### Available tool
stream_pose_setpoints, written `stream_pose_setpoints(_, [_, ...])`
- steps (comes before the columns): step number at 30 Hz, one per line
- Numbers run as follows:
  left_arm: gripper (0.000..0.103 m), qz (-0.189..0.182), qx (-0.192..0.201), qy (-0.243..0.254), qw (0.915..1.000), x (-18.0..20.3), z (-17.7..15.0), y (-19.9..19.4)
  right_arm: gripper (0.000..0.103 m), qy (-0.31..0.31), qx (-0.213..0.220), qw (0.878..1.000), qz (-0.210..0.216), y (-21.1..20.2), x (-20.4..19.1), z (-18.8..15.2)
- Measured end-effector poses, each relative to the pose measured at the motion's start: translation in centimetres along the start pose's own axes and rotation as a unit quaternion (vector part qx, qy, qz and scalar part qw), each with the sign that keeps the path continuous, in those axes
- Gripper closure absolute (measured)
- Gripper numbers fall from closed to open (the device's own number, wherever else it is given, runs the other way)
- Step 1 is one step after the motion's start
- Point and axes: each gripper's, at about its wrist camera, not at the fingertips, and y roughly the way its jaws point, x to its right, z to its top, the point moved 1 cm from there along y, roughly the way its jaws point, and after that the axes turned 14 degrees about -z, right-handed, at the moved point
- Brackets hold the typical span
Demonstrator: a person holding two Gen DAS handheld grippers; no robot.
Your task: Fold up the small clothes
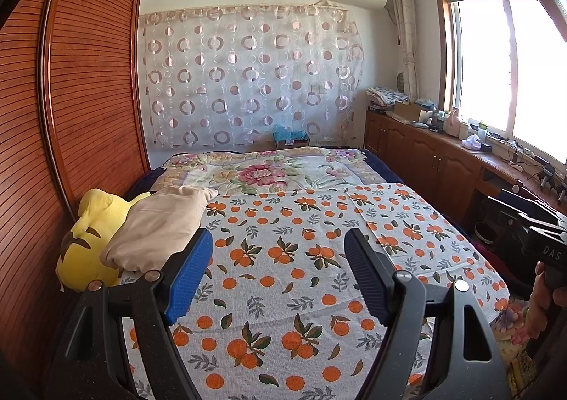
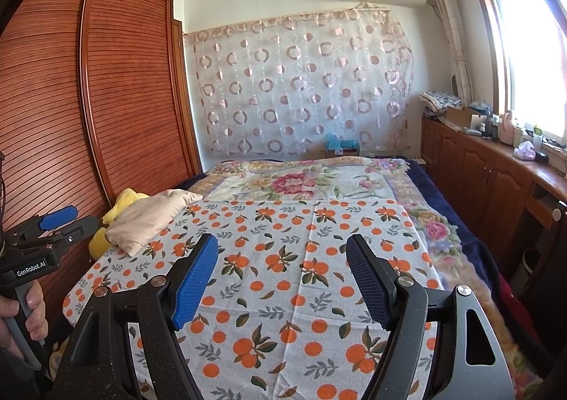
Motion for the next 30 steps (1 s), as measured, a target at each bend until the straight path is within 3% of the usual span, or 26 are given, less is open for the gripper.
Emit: stream_pose_setpoints(30, [0.026, 0.001, 0.002, 0.002, 1.0000, 0.12, -0.21, -0.10, 0.026, 0.000, -0.002, 1.000, 0.003, 0.13, 0.43, 0.02])
